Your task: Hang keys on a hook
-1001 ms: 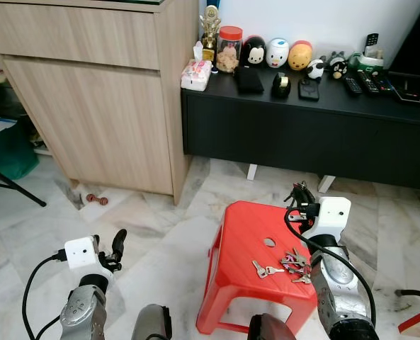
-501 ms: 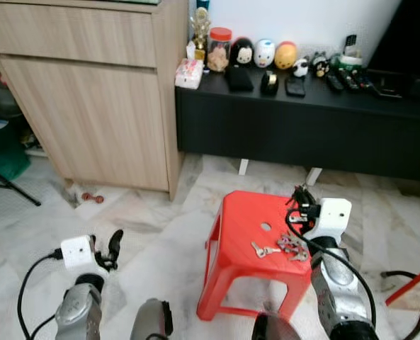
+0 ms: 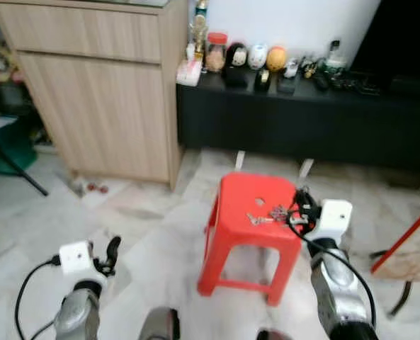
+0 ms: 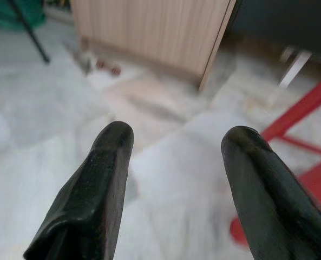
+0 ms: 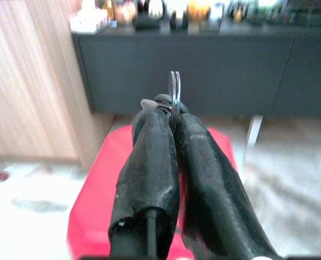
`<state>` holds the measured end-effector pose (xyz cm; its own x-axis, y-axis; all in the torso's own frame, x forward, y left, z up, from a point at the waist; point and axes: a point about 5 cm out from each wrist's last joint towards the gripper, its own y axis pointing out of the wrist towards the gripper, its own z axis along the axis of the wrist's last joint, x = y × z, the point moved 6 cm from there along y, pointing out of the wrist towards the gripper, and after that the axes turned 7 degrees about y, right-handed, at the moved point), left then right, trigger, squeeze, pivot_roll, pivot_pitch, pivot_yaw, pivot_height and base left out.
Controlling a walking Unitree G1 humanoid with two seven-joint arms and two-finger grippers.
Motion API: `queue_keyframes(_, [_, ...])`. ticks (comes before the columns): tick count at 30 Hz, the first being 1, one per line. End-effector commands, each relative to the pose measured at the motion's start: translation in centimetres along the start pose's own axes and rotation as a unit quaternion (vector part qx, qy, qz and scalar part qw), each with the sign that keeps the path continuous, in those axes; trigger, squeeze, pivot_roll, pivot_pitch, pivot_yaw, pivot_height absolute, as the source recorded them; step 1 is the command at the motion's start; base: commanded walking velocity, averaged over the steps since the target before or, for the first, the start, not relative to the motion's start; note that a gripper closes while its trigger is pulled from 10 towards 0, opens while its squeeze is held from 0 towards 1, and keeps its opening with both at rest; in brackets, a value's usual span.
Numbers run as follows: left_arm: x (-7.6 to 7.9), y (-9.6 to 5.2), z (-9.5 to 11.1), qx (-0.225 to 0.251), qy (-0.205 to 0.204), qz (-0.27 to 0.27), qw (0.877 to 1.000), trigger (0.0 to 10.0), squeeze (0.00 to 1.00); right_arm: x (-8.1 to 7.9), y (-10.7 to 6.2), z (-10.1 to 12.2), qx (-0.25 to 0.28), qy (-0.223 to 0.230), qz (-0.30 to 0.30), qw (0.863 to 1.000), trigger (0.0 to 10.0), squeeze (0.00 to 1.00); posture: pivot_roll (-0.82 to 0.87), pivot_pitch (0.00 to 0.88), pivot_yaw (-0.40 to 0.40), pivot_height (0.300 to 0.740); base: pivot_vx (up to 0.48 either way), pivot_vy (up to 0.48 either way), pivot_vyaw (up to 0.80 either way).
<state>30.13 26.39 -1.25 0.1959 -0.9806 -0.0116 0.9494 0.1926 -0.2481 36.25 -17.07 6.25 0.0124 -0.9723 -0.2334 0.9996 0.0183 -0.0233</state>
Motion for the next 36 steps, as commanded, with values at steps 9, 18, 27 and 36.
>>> queue_keyframes(9, [-1.0,-2.1,-5.9,-0.129,0.023,0.012,0.991,10.0,0.00,0.2,0.4,1.2,0.018,0.001,-0.003,1.000,10.0,0.00,0.21,0.040,-0.067,0.619,0.000,0.000,0.00])
queue_keyframes(18, [-2.3,-7.7,-13.2,-0.282,0.063,0.020,0.957,10.0,0.00,-0.2,0.5,1.9,0.035,0.009,0.006,0.999,10.0,0.00,0.21,0.036,-0.070,0.629,0.000,0.000,0.00])
queue_keyframes(27, [-3.4,-9.8,-14.7,-0.309,0.051,0.037,0.949,10.0,0.00,-0.1,0.5,1.9,0.031,0.005,0.008,0.999,10.0,0.00,0.21,0.034,-0.077,0.689,0.000,0.000,0.00])
queue_keyframes(36, [-4.8,-10.1,-15.0,-0.333,0.051,0.050,0.940,10.0,0.00,0.2,0.2,1.4,0.022,0.002,0.001,1.000,10.0,0.00,0.20,0.027,-0.082,0.740,0.000,0.000,0.00])
